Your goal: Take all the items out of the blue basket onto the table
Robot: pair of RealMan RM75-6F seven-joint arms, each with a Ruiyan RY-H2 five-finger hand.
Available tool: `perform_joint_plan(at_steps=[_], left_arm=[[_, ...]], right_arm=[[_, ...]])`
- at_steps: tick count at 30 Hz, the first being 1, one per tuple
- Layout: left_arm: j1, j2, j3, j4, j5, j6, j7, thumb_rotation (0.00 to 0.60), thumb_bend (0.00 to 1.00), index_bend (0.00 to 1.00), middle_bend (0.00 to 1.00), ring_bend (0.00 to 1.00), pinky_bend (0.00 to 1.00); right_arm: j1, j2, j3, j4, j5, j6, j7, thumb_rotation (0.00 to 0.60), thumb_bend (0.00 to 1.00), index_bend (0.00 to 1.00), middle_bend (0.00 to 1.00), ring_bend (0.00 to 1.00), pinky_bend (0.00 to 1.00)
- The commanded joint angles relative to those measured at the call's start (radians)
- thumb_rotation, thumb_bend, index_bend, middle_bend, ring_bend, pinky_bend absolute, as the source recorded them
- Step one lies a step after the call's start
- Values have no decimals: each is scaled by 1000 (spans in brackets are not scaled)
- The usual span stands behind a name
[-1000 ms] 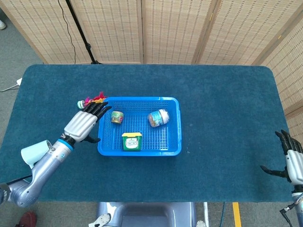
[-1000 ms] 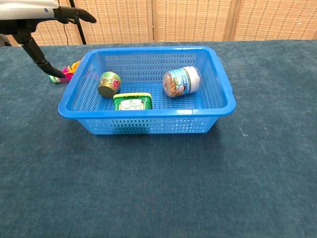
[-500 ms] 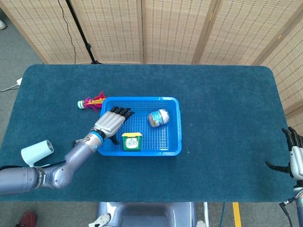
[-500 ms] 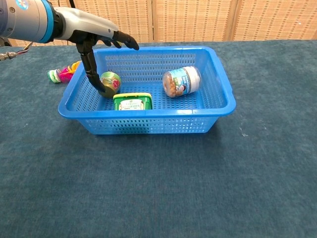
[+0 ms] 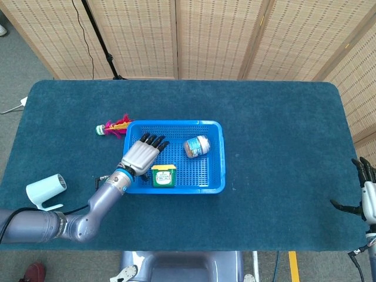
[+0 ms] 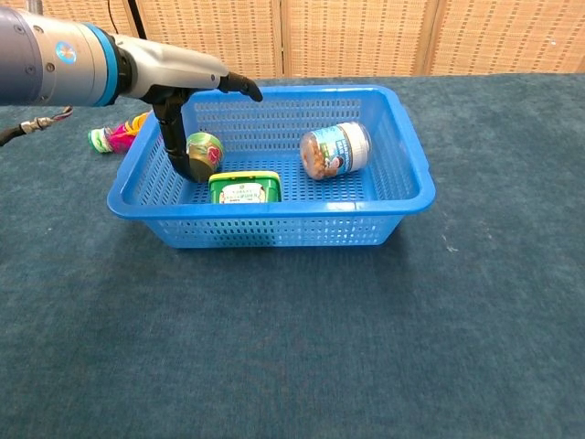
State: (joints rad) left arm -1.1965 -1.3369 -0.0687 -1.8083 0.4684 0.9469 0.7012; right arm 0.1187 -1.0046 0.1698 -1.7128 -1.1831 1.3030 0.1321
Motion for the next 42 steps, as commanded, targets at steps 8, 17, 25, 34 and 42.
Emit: perform_joint_plan(at_steps=[8, 17, 25, 34, 42], left_arm=[[56, -113, 10, 84, 142, 59, -53, 600, 76, 0, 0, 0, 0], [52, -188, -17, 197, 127, 36, -50, 600, 77, 0, 0, 0, 0], [57, -260, -49, 324, 188, 13, -93, 600, 76, 0, 0, 0, 0], [26, -331, -113, 491, 198, -37, -111, 600, 77, 0, 0, 0, 0], [21, -319, -182, 525, 300, -39, -201, 600, 76, 0, 0, 0, 0]], right_arm=[[-6, 14, -2, -4, -18, -2, 30, 600, 0, 0, 0, 0, 0], [-2, 16, 0, 4, -10, -20, 41, 600, 0, 0, 0, 0, 0], [6, 14, 4, 14, 13, -43, 40, 600, 0, 0, 0, 0, 0], [9, 11, 6, 16, 29, -51, 29, 600, 0, 0, 0, 0, 0], [5, 12, 9, 11, 32, -42, 25, 600, 0, 0, 0, 0, 0]])
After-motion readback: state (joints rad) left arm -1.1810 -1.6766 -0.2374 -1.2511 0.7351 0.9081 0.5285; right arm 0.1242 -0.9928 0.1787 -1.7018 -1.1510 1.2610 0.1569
